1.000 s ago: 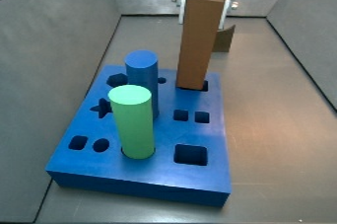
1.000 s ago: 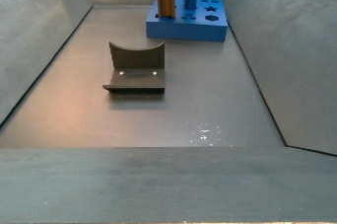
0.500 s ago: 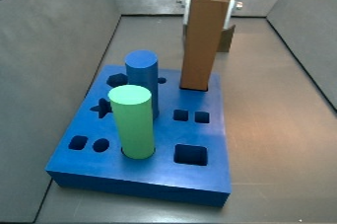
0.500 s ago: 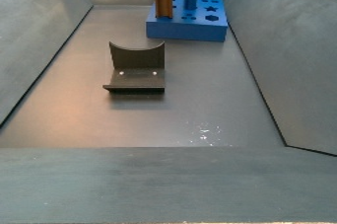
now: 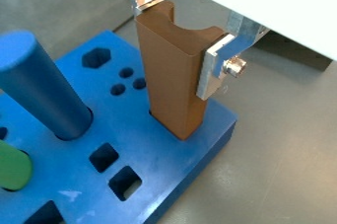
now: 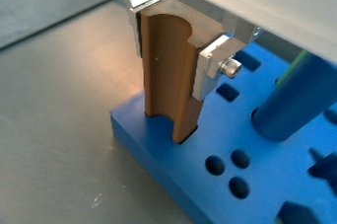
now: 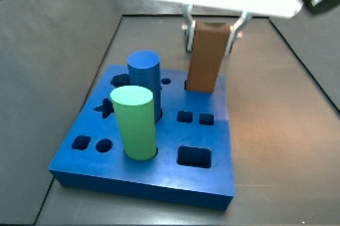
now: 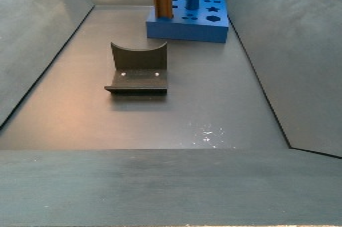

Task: Pick up the arch object. Move up. Place the arch object on the fixture. Regrasp the arch object. Move to above the board. Insert the arch object.
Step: Insert the arch object.

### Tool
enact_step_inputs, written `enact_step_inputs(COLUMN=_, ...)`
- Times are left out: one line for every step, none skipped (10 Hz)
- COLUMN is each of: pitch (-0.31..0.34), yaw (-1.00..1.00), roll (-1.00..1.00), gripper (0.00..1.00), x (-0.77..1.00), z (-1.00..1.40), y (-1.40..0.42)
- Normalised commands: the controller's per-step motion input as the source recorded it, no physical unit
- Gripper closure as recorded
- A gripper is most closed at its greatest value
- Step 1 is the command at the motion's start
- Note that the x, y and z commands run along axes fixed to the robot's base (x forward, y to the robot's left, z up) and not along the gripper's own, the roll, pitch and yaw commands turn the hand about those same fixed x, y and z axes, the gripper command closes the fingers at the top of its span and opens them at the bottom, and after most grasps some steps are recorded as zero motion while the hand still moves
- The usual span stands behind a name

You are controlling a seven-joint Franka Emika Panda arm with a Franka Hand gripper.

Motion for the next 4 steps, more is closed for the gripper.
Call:
enact_step_inputs(pitch=-0.031, yaw=-0.13, roll=-0.06, gripper=1.00, x=0.00, z=-0.08, y=0.00)
enact_step_inputs(pitch=-0.006, yaw=0.00, roll=0.00, gripper=1.00, x=0.00, z=0.00, y=0.00)
enact_step_inputs(pitch=0.000, yaw=0.00, roll=0.01, gripper=1.00, x=0.00, z=0.00, y=0.00)
enact_step_inputs(pitch=0.000, yaw=0.00, roll=0.00, gripper=1.00, x=0.00, z=0.00, y=0.00)
